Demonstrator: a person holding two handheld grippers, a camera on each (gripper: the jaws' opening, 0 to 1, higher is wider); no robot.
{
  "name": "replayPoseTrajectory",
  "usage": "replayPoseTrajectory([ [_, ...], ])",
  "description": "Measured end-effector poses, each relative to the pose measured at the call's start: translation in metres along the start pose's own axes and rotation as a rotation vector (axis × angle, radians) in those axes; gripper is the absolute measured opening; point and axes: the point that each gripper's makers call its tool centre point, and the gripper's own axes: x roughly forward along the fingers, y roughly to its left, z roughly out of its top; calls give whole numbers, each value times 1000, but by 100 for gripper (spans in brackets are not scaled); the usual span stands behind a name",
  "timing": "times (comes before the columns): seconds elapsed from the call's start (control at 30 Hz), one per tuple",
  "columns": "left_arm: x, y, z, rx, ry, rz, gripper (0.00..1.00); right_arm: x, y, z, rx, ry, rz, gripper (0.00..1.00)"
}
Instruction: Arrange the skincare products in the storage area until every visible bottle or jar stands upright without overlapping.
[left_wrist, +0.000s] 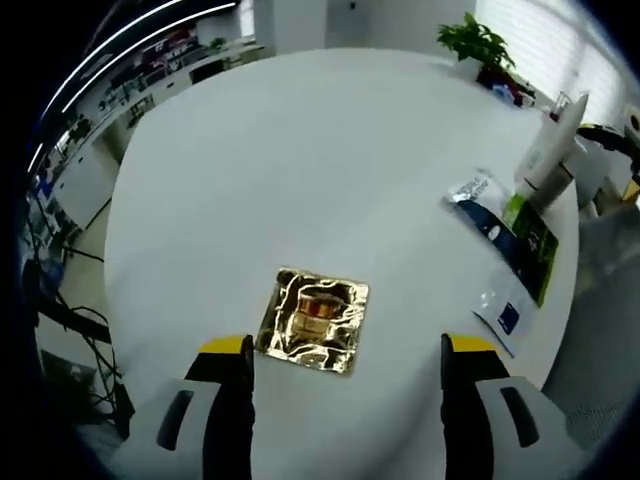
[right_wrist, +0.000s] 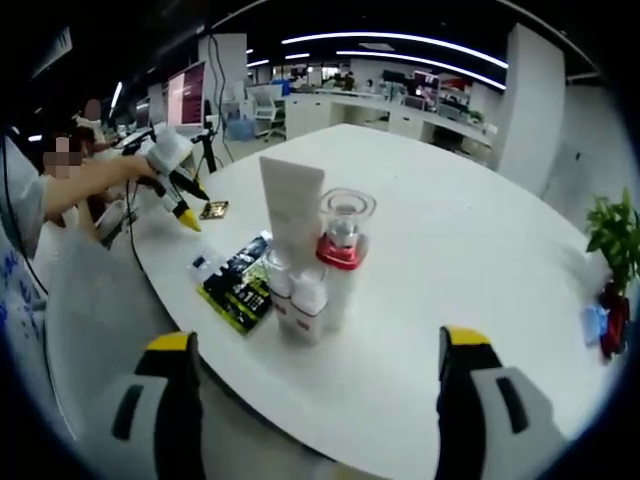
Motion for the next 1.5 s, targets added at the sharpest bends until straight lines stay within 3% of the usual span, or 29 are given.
replayPoseTrajectory([
  [0.27,-2,-8,-3,-9,17,-7,72,1,-2,-1,-2,9,-2,100],
  [0.43,0,-3,-5,-17,31,-14,71,2,-1,3,-16,5,3,100],
  [0.83,-3,-14,-8,-16,55,-56,49,4,1,6,-38,3,16,100],
  [1.0,-7,-8,-2,33,41,-36,48,4,1,5,-40,4,18,100],
  [1.2,-7,1,10,72,25,-24,39,4,2,2,-31,6,17,100],
  [1.37,-3,11,15,196,50,-3,46,3,0,0,-18,4,10,100],
  [1.5,2,18,17,251,77,0,49,2,-1,-1,-14,6,8,100],
])
